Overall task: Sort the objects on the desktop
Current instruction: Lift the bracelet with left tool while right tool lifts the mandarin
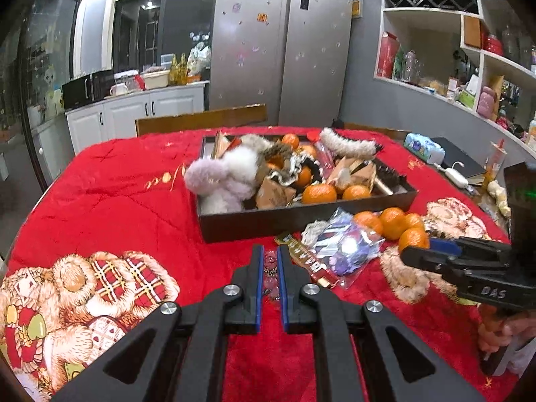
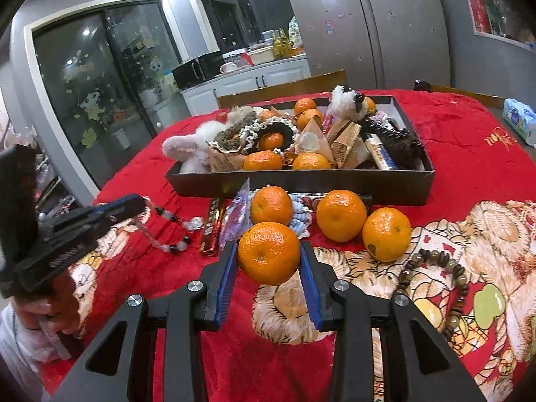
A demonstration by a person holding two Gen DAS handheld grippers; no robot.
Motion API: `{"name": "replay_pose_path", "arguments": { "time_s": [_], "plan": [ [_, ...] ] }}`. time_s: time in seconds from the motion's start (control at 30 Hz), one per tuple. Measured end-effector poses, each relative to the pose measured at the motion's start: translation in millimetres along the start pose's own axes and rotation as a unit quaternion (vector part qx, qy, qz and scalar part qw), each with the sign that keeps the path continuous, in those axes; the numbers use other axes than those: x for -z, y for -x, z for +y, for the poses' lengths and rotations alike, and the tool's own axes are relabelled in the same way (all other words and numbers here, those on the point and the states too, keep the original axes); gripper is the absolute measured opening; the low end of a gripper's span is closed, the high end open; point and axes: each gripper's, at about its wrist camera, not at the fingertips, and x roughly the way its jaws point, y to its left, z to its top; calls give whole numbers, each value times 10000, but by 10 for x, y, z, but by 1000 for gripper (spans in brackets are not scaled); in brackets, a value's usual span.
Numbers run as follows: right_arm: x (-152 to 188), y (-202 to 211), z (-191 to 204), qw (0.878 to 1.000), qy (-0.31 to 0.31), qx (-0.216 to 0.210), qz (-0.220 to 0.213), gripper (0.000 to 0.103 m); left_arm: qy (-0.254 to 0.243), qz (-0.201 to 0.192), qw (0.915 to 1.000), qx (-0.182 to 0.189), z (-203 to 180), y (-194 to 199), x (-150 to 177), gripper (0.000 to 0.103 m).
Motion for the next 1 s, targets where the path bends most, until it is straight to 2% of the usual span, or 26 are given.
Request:
{"name": "replay_pose_path", "arguments": {
  "time_s": [0.2, 0.47, 0.7, 0.87, 1.0],
  "plan": [
    [-17, 29, -8, 10000, -30, 20, -72, 35, -81, -182, 9998, 55, -43, 151, -42, 8],
    [-22, 15, 10, 10000, -32, 1, -53, 35, -131, -170, 9997, 101, -93, 173, -25, 8],
    [-13, -66, 139, 9999, 107, -38, 10, 35, -115, -274, 9995, -89, -108, 207, -32, 8],
    [-27, -27, 248, 9993, 249, -82, -282, 35, -225, -269, 9993, -142, -180, 169, -16, 8],
    [-49, -15, 271, 9991, 264, -96, -306, 35, -232, -170, 9996, -79, -213, 125, 11, 8]
  ]
}}
